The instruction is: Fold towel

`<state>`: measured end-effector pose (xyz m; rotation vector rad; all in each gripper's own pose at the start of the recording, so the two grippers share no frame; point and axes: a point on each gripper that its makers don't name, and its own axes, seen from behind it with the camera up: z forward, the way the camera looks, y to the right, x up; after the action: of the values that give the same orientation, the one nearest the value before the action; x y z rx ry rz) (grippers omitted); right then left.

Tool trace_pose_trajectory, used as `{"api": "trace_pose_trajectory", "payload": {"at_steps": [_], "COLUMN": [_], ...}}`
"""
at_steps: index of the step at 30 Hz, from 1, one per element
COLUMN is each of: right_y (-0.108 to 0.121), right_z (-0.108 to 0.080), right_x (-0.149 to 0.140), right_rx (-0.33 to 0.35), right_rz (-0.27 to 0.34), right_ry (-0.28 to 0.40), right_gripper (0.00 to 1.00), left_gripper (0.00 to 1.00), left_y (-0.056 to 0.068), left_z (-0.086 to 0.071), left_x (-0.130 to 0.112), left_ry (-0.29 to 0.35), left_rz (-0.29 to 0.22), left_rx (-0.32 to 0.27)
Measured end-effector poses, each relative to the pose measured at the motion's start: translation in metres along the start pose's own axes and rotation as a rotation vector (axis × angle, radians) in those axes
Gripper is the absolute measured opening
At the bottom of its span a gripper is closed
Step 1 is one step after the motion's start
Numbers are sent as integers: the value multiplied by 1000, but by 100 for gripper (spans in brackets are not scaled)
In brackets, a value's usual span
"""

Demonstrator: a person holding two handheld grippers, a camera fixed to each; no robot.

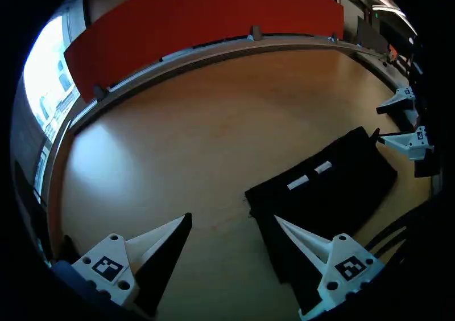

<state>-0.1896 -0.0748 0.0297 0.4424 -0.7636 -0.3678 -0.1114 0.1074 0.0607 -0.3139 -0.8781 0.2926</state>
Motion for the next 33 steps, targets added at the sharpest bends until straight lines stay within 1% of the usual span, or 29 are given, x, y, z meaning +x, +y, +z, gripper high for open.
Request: {"api": "trace_pose_trajectory", "payload": {"at_steps": [6, 14, 23, 30, 33], "right_y": [1, -7, -21, -34, -41], "right_z": [-2, -10, -28, -46, -54], "right_x": [2, 2, -9, -23, -29], "right_rx": [-2, 7, 16, 18, 19], "right_rz": [-12, -8, 11, 20, 23], "right_ry": [4, 12, 15, 14, 14], "right_gripper": [99, 99, 99, 99, 99], "left_gripper": [96, 96, 96, 96, 96], "left_y": [-3, -1, 6, 12, 13], "left_z": [-3, -14, -35, -51, -57], "left_x": [1, -9, -35, -59, -68], "left_ry": [4, 1, -6, -13, -15], "left_rz": [-8, -13, -45, -81, -91], "left_rx": [3, -9, -23, -28, -23]}}
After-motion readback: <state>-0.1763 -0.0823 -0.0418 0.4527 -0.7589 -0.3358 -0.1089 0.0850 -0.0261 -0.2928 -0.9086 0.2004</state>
